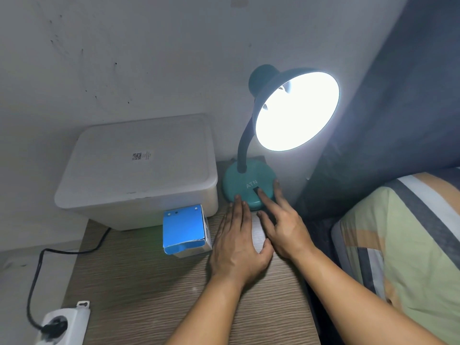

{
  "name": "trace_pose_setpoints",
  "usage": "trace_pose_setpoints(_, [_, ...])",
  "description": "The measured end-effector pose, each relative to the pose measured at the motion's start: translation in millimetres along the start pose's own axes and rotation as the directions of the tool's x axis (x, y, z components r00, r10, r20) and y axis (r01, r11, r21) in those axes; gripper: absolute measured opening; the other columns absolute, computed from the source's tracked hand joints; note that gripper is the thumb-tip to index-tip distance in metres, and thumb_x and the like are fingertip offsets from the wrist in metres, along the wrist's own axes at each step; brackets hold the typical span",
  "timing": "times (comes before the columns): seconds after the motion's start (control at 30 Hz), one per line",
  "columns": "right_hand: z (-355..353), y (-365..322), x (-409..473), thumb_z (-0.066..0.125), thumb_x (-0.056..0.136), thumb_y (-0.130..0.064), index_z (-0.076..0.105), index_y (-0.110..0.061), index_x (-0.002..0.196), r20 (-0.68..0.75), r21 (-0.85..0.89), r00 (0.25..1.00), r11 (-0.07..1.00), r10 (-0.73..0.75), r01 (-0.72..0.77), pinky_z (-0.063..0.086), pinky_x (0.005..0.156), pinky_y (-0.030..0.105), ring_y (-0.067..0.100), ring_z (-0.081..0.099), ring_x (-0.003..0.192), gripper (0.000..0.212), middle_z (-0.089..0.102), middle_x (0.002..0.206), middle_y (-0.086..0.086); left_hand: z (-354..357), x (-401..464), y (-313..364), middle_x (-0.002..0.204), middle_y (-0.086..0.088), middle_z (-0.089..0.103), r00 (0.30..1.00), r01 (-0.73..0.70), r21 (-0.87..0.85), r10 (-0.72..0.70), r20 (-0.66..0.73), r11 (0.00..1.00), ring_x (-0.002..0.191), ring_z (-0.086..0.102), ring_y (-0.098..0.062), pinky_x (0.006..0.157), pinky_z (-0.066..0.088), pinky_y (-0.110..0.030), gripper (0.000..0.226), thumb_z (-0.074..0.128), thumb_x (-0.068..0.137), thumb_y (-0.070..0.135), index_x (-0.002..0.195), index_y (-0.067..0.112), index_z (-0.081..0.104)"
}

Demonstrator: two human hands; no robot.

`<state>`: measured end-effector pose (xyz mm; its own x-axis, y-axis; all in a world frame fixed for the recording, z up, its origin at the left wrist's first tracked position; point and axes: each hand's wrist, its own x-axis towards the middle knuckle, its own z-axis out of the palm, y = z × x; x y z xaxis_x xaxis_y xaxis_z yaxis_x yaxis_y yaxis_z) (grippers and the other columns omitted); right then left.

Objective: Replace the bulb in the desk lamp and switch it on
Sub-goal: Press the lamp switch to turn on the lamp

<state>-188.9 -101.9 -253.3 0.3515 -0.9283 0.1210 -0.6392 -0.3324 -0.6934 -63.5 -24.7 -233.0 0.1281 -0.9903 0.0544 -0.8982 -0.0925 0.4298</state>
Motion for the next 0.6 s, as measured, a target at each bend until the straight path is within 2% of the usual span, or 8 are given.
trace_pose_setpoints(0.1, [-0.3, 0.1, -0.1, 0.054, 0.095, -0.033, 0.026, -0.059, 0.141, 0.007, -0.007, 1.0, 1.0, 0.001, -0.001, 0.046, 0.104, 0.043, 0.016, 0.037, 0.14, 0.06, 0.019, 0.161, -0.01, -0.3, -0.4, -0.1, 0.168, -0.003, -0.003, 1.0, -0.003, -0.009, 0.003, -0.005, 1.0, 0.155, -0.002, -0.015, 0.115, -0.012, -0.021, 0.09, 0.039, 0.088, 0.06, 0.16, 0.015, 0.008])
trace_pose_setpoints(0.23, [1.3, 2.3, 0.0, 0.053, 0.096, -0.035, 0.03, -0.054, 0.143, 0.007, -0.009, 1.0, 1.0, 0.012, -0.012, 0.046, 0.104, 0.045, 0.016, 0.036, 0.141, 0.055, 0.02, 0.161, -0.009, -0.6, -0.1, 0.3, 0.168, -0.004, -0.001, 1.0, -0.007, 0.008, 0.007, -0.013, 1.0, 0.155, 0.002, -0.018, 0.115, -0.01, -0.022, 0.091, 0.041, 0.088, 0.06, 0.16, 0.014, 0.01])
trace_pose_setpoints(0.37, [1.0, 1.9, 0.4, 0.052, 0.096, -0.036, 0.023, -0.063, 0.14, 0.011, -0.015, 1.0, 1.0, 0.005, -0.005, 0.046, 0.103, 0.046, 0.017, 0.037, 0.14, 0.06, 0.018, 0.161, -0.011, -0.2, 0.1, -0.1, 0.168, -0.005, 0.002, 1.0, 0.0, 0.027, 0.0, -0.009, 1.0, 0.155, 0.006, -0.019, 0.117, -0.006, -0.023, 0.091, 0.042, 0.088, 0.06, 0.159, 0.012, 0.013])
trace_pose_setpoints(0.6, [0.6, 3.7, 1.2, 0.051, 0.095, -0.039, 0.02, -0.062, 0.142, 0.03, -0.064, 1.0, 0.998, 0.001, 0.001, 0.049, 0.1, 0.046, 0.02, 0.037, 0.141, 0.061, 0.012, 0.163, -0.009, -0.5, -0.2, -0.3, 0.168, -0.003, -0.004, 1.0, -0.005, 0.01, 0.005, -0.008, 1.0, 0.155, -0.002, -0.016, 0.114, -0.013, -0.021, 0.09, 0.041, 0.089, 0.06, 0.16, 0.015, 0.007])
